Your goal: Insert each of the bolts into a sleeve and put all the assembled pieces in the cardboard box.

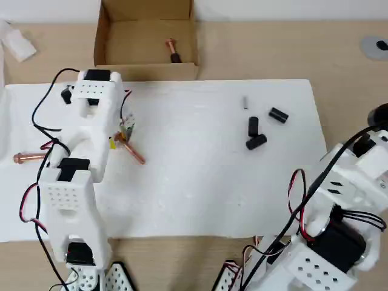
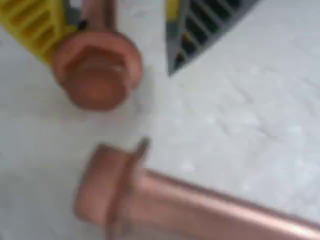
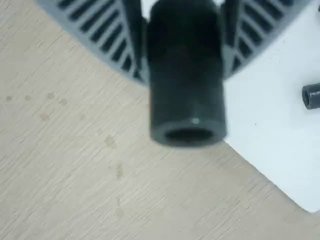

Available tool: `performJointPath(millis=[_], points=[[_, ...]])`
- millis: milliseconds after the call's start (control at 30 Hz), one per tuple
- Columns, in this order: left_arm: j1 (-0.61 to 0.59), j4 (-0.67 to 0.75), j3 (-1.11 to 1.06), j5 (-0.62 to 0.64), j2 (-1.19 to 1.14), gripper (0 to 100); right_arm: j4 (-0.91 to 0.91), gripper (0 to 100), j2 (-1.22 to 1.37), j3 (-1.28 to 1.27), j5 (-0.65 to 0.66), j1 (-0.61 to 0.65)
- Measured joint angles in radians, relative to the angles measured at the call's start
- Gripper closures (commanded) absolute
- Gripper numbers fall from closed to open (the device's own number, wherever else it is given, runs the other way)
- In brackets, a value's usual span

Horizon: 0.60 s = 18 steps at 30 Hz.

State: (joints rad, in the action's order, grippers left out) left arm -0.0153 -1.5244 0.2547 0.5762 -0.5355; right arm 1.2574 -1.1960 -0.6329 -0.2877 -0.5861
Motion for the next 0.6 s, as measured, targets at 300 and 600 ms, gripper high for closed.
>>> performJointPath(millis=[300,600], points=[[0.052,0.006,-0.025,-0.002,0.006,87,-0.009,98.9,0.0,0.0,0.0,0.048],[0.078,0.127,-0.137,0.04,0.055,95,-0.009,98.9,0.0,0.0,0.0,0.06]])
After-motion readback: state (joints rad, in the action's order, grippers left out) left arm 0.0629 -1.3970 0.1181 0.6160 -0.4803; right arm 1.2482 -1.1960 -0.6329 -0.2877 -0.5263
